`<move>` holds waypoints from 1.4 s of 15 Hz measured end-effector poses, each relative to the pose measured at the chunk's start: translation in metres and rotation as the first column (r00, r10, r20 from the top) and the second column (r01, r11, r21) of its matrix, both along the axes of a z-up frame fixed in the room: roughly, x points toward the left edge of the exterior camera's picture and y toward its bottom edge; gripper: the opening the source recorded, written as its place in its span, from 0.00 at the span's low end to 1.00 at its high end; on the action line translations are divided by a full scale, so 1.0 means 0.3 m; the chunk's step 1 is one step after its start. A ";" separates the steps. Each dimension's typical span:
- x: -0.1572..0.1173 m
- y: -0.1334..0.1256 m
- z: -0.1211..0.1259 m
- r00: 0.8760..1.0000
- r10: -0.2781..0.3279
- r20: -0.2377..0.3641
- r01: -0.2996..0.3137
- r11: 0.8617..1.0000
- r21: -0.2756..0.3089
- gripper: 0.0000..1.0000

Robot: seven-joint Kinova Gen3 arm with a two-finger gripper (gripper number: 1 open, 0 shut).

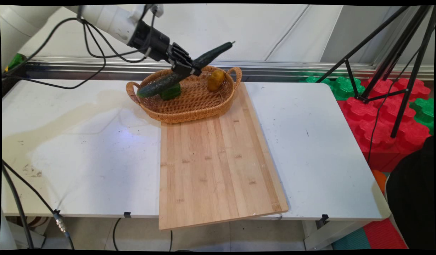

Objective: Place the picked object on the cutting board

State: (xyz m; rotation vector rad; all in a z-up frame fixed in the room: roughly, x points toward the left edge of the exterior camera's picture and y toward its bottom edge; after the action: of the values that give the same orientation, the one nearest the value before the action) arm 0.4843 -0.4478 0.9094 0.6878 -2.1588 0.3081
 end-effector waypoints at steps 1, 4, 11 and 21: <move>0.003 0.025 0.021 1.000 0.001 -0.011 -0.001 1.000 0.003 0.00; -0.001 0.100 0.073 0.999 -0.007 -0.041 0.008 1.000 0.019 0.00; -0.073 0.258 0.119 0.996 -0.049 -0.074 0.055 0.996 0.077 0.00; -0.271 0.337 0.041 0.997 -0.068 -0.040 0.073 0.989 0.130 0.00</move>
State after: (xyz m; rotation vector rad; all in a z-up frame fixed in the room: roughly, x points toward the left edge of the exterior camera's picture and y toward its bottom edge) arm 0.4031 -0.3468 0.9217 0.6831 -2.1780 0.1162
